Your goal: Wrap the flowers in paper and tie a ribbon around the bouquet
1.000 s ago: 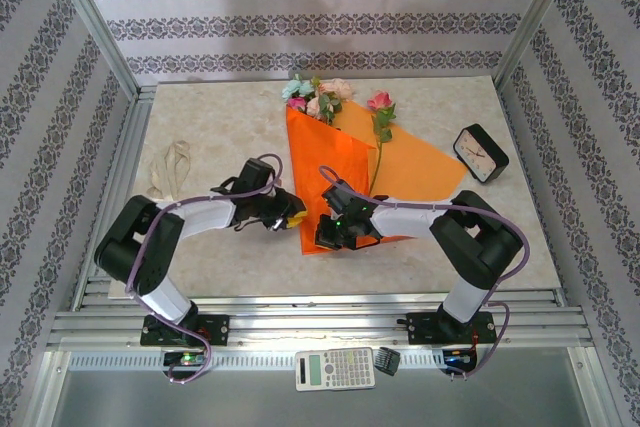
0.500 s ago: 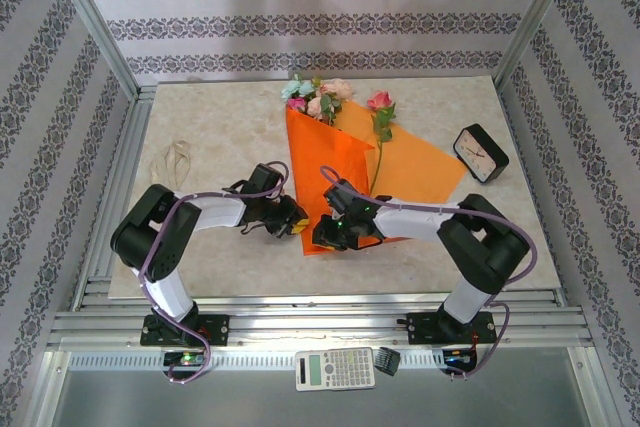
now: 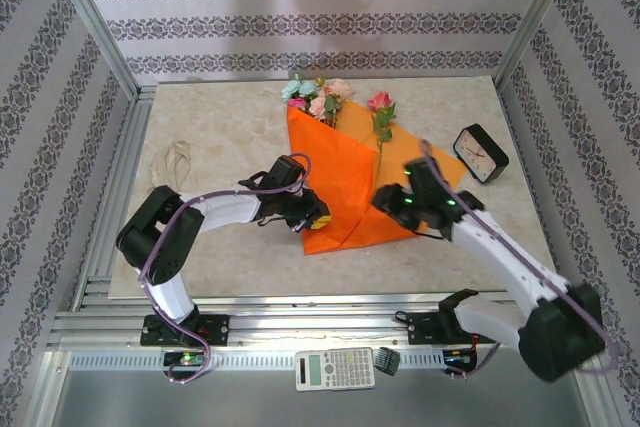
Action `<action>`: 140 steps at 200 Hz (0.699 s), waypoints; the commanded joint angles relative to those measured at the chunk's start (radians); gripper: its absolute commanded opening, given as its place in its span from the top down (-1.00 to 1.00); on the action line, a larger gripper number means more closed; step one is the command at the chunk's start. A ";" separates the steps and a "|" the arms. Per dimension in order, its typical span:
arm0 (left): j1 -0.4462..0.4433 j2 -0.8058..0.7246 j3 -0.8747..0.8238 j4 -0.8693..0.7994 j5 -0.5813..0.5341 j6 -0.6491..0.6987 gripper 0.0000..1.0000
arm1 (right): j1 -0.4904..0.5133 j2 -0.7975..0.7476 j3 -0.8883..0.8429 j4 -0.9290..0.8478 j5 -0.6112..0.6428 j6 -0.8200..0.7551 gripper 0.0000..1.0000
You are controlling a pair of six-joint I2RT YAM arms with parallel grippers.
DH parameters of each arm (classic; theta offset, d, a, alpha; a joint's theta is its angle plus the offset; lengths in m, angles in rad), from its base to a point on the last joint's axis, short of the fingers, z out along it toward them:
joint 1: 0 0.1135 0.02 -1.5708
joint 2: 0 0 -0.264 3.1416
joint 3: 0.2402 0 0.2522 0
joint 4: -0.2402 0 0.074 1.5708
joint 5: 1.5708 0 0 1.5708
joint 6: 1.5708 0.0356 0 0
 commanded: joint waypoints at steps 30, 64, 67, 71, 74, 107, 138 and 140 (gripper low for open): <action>-0.011 0.019 -0.014 -0.008 0.023 0.036 0.69 | -0.359 -0.105 -0.260 -0.003 -0.125 0.037 -0.07; -0.012 0.014 -0.019 -0.022 0.019 0.050 0.69 | -0.382 0.033 -0.256 0.123 -0.142 0.032 -0.07; -0.012 0.015 -0.019 -0.023 0.018 0.051 0.69 | -0.383 0.044 -0.254 0.131 -0.140 0.032 -0.06; -0.013 0.014 -0.021 -0.024 0.019 0.051 0.69 | -0.386 0.056 -0.252 0.145 -0.138 0.030 -0.06; -0.012 0.014 -0.023 -0.023 0.018 0.051 0.69 | -0.387 0.070 -0.252 0.159 -0.138 0.029 -0.06; -0.012 0.010 -0.031 -0.025 0.011 0.059 0.70 | -0.389 0.202 -0.219 0.245 -0.145 0.004 0.29; -0.012 0.010 -0.033 -0.032 -0.006 0.064 0.70 | -0.303 0.201 -0.092 0.162 -0.027 -0.128 1.00; -0.012 0.010 -0.033 -0.034 -0.007 0.065 0.70 | -0.291 0.199 -0.080 0.153 -0.017 -0.136 1.00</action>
